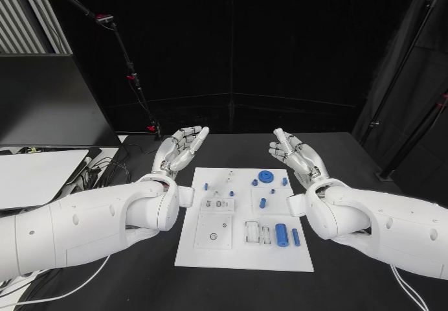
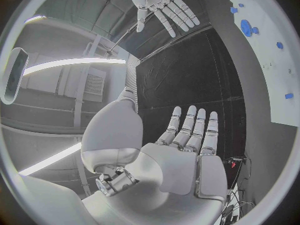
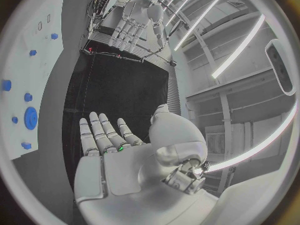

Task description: Assemble the parts on the task board

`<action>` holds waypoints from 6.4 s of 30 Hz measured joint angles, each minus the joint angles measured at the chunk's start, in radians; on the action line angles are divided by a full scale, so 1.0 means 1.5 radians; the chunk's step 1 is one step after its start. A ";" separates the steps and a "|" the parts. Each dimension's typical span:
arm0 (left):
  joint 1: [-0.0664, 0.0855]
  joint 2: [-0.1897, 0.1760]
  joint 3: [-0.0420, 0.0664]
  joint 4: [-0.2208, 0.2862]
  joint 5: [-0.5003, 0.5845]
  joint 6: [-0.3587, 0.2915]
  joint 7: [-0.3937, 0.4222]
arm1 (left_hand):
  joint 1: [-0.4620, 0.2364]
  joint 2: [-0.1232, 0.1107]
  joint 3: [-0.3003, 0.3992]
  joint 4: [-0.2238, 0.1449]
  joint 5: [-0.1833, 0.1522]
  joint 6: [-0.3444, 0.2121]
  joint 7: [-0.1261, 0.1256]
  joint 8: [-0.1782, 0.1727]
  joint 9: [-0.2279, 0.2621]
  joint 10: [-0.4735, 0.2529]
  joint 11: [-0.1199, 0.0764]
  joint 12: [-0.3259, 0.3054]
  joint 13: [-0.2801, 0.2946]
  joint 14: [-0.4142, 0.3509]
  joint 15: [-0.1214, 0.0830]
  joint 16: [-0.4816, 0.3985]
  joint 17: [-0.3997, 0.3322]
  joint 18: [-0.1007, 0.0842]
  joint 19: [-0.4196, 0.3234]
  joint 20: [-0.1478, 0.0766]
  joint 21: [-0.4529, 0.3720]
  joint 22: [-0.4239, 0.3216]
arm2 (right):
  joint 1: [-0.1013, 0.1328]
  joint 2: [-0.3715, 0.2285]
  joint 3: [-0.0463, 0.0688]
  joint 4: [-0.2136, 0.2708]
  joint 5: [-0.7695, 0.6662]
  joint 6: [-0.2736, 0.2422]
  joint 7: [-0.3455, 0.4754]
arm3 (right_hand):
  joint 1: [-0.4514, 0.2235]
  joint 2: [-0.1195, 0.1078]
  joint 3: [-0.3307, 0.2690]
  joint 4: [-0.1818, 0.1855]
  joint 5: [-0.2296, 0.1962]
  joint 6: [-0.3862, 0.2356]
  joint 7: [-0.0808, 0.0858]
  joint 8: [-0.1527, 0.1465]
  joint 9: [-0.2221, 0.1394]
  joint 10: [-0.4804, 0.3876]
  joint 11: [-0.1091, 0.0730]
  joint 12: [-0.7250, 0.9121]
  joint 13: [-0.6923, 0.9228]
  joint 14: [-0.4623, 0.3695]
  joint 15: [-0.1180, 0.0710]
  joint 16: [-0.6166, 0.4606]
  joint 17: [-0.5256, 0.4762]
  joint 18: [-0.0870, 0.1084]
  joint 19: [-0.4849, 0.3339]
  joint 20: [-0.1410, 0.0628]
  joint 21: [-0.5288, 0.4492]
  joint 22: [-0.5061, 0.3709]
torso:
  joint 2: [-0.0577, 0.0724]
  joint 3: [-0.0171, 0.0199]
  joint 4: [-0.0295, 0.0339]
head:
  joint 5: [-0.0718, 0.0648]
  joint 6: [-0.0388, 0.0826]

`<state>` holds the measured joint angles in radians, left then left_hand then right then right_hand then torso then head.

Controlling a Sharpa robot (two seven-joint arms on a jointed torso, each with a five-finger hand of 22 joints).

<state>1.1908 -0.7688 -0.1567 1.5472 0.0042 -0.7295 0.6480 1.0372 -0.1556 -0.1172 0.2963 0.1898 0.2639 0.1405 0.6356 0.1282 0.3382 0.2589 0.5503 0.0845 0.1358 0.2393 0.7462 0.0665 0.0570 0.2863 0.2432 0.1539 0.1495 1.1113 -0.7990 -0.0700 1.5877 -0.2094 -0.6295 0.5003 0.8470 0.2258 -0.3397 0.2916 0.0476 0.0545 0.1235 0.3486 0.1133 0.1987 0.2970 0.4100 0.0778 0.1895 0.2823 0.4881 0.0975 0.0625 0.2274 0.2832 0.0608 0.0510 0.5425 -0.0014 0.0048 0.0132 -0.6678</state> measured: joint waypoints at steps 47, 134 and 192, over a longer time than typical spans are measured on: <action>0.031 0.019 -0.031 -0.017 -0.009 0.060 0.020 | -0.005 0.026 0.021 0.002 -0.033 0.005 0.001 0.021 -0.012 0.004 0.000 0.022 -0.009 -0.004 0.006 0.010 0.000 0.008 0.002 0.007 0.009 0.003 | 0.021 -0.051 -0.003 0.014 -0.090 0.091 -0.044 | 0.015 0.004 -0.009 -0.002 0.000 0.002 0.002 0.016 -0.004 0.017 0.002 0.057 0.004 0.048 -0.002 0.066 0.003 0.000 0.046 0.002 0.025 0.014 | 0.042 0.0123 0.0066 | 0.009 -0.020; 0.032 0.028 -0.031 -0.035 -0.010 0.079 0.021 | 0.003 0.060 0.036 0.001 -0.030 0.005 0.001 0.034 -0.023 0.012 0.002 0.035 -0.012 -0.002 0.008 0.017 0.000 0.016 0.010 0.020 0.021 0.010 | 0.110 0.085 -0.002 -0.239 -0.775 0.197 -0.341 | 0.505 -0.063 0.090 -0.108 0.002 0.520 0.039 -0.049 -0.034 0.442 -0.111 -0.067 -0.011 0.852 -0.156 0.691 0.800 -0.011 0.825 -0.085 0.969 0.838 | 0.117 0.0160 0.0368 | -0.039 -0.014; 0.031 0.032 -0.031 -0.049 -0.010 0.095 0.021 | 0.008 0.078 0.042 -0.001 -0.028 0.005 0.001 0.036 -0.028 0.012 0.002 0.038 -0.012 -0.002 0.008 0.017 0.000 0.015 0.007 0.024 0.021 0.010 | 0.109 0.123 -0.002 -0.256 -0.860 0.299 -0.453 | 0.545 -0.067 0.112 -0.108 0.003 0.549 0.034 -0.093 -0.032 0.470 -0.113 -0.097 -0.011 0.852 -0.156 0.682 0.780 -0.011 0.813 -0.083 0.960 0.838 | 0.130 0.0165 0.0371 | -0.032 -0.038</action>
<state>1.2371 -0.7202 -0.2026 1.4734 -0.0114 -0.5866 0.6789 1.0492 -0.0388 -0.0536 0.2944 0.1484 0.2719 0.1417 0.6903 0.0865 0.3555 0.2623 0.6069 0.0663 0.1331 0.2513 0.7721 0.0663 0.0797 0.2965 0.2786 0.1857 0.1645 1.2749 -0.6146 -0.0732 1.2037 -1.4991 -0.1804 -0.1789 1.6647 0.1254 -0.1712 0.1294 0.0515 0.8777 0.1751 0.2087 0.0646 0.9044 0.1268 0.2652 0.0616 1.4669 0.0479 1.5104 1.2676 0.0463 1.4468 0.1593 1.5013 1.3074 0.7379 0.0233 0.0604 -0.0344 -0.7246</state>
